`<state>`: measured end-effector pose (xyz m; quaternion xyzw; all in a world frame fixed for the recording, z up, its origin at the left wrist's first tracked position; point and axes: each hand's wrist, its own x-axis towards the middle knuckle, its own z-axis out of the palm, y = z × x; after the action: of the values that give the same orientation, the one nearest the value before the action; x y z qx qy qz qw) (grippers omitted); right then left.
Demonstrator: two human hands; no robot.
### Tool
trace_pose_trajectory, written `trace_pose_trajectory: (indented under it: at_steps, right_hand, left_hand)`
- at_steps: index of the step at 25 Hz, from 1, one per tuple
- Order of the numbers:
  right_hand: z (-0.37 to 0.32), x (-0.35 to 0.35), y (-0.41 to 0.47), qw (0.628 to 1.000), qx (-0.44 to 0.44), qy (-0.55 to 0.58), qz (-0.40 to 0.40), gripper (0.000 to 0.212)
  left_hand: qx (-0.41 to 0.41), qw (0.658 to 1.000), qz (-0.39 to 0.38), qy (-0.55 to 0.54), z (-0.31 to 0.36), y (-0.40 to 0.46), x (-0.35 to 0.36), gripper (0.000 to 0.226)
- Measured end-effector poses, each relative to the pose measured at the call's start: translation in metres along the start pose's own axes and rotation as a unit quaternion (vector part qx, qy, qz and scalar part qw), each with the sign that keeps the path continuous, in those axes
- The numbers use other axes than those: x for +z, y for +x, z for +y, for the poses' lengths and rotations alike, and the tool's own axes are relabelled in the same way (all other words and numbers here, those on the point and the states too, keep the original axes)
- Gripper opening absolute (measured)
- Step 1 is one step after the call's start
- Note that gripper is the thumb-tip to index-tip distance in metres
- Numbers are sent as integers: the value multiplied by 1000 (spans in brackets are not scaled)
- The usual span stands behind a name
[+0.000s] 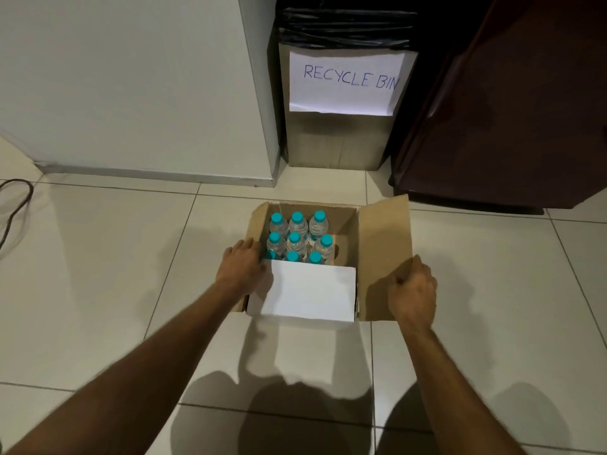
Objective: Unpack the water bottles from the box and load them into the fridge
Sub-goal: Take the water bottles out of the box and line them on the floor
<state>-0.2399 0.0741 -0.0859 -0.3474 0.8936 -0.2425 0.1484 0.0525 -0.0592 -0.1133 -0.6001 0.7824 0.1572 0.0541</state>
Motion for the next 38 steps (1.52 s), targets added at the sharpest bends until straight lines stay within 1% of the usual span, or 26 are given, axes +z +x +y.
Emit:
trace_pose_trajectory:
  at_steps: [1,2,3,4,6,8,10,12,13,14,17,18,19,21,22,23,24,25,27,28,29,30,32,34,36,38]
  right_hand:
    - [7,7,-2,998,-36,-45,-3,58]
    - [10,14,-5,994,-79,-70,-20,66]
    - [9,21,-9,990,-111,-68,-58,71]
    - [5,27,-14,986,-121,-32,-113,73]
    - [-1,40,-22,969,-76,72,-226,82]
    - [-8,43,-28,956,-14,136,-259,90]
    - [-10,40,-26,945,49,232,-226,80]
    - [-12,35,-26,919,98,311,-219,66]
    - [-14,31,-28,913,100,317,-237,65]
    - [-14,31,-30,916,90,294,-257,68]
    - [-15,39,-33,943,18,127,-306,79]
    - [-19,40,-33,946,27,131,-296,75]
    - [-23,37,-32,942,57,182,-277,65]
    - [-31,23,-31,905,139,325,-237,37]
    - [-31,17,-28,884,161,365,-243,37]
    - [-29,12,-27,876,157,369,-268,49]
    - [-27,7,-27,873,134,358,-303,58]
    - [-24,5,-30,880,97,323,-335,58]
    - [-18,13,-41,897,5,233,-376,37]
    - [-13,21,-43,914,-64,167,-364,25]
    - [-12,28,-47,927,-139,72,-342,14]
    - [-10,38,-51,917,-219,-19,-332,16]
    - [-10,49,-59,873,-332,-154,-322,35]
    - [-6,61,-68,862,-358,-208,-292,34]
    - [-3,70,-77,876,-349,-219,-250,26]
    - [-2,73,-84,888,-328,-227,-227,26]
  left_hand:
    - [-2,999,-5,-45,7,-4,3,27]
    - [-4,997,-10,-80,12,-9,6,27]
    - [-8,995,-18,-98,16,-12,9,38]
    - [-12,995,-35,-98,19,-16,10,57]
    - [-21,993,-79,-86,19,-21,13,92]
    - [-27,985,-102,-137,13,-25,10,104]
    - [-41,950,-62,-302,5,-29,1,88]
    - [-98,913,1,-396,2,-35,-14,67]
    - [-114,908,6,-402,1,-38,-21,64]
    - [-108,916,-8,-387,1,-41,-27,62]
    - [-7,954,-51,-295,10,-51,-36,51]
    - [16,956,-44,-289,13,-52,-36,46]
    - [22,952,-22,-305,15,-51,-38,41]
    - [-1,929,63,-365,17,-50,-42,34]
    - [-15,916,113,-384,14,-47,-45,31]
    - [-27,905,153,-397,10,-46,-47,29]
    - [-28,904,171,-390,4,-45,-46,28]
    - [-20,914,163,-371,0,-46,-45,25]
    - [37,957,64,-281,-1,-54,-37,21]
    - [83,975,2,-205,2,-59,-30,21]
    - [127,982,-56,-127,5,-63,-21,24]
    - [157,981,-98,-61,10,-69,-13,26]
    - [165,975,-146,20,16,-75,2,27]
    - [149,975,-161,46,17,-77,17,28]
    - [144,978,-144,54,18,-78,27,24]
    - [144,981,-117,51,19,-78,33,18]
